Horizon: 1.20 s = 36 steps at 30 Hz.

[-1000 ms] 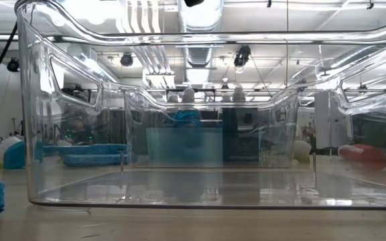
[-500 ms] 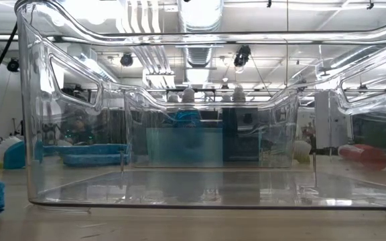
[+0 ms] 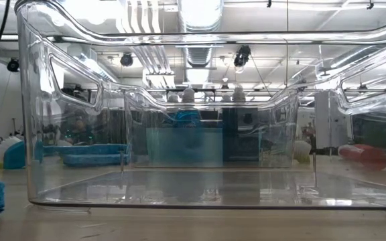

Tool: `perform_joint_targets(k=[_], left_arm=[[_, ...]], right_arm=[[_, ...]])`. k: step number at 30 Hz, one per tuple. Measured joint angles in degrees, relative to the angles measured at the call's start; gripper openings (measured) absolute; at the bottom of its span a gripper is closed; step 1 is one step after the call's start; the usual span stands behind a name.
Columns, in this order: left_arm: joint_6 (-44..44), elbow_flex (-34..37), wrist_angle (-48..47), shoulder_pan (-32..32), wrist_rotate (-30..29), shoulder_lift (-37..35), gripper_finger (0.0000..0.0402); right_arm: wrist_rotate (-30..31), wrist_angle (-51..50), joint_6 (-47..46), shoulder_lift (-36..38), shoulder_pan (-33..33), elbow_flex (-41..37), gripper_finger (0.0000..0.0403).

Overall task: Pick & Place Kitchen Sink Supplies
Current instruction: Put the blue sponge into the top transparent bin

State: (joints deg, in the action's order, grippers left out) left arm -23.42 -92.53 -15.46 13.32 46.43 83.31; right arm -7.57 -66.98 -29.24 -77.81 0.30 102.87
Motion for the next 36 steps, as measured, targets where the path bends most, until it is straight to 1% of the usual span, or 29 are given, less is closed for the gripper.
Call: perform_joint_targets(k=[6,11,19,23,26,36], left_arm=[[1.0,0.0,0.0,1.7,-6.4,-4.0,0.0248],[0.7,0.0,0.0,2.7,-8.7,-6.8,0.0248],[-1.7,0.0,0.5,2.8,-9.0,-10.8,0.0249],[-0.7,0.0,0.5,2.8,-9.7,-12.1,0.0250],[-0.2,0.0,0.5,2.8,-10.1,-12.4,0.0250],[-0.2,0.0,0.2,2.8,-10.1,-12.4,0.0250]], right_arm=[[0.0,-2.4,5.0,-4.3,0.0,0.0,0.0034],[0.0,-4.9,8.5,-8.2,-0.5,0.0,0.0034],[2.1,-6.3,15.3,-15.0,-0.8,0.0,0.0034],[6.4,-8.8,18.7,-18.3,-0.8,0.0,0.0034],[7.9,-9.0,20.8,-20.2,-0.8,0.0,0.0034],[7.8,-8.5,23.1,-25.9,-0.1,0.0,0.0034]])
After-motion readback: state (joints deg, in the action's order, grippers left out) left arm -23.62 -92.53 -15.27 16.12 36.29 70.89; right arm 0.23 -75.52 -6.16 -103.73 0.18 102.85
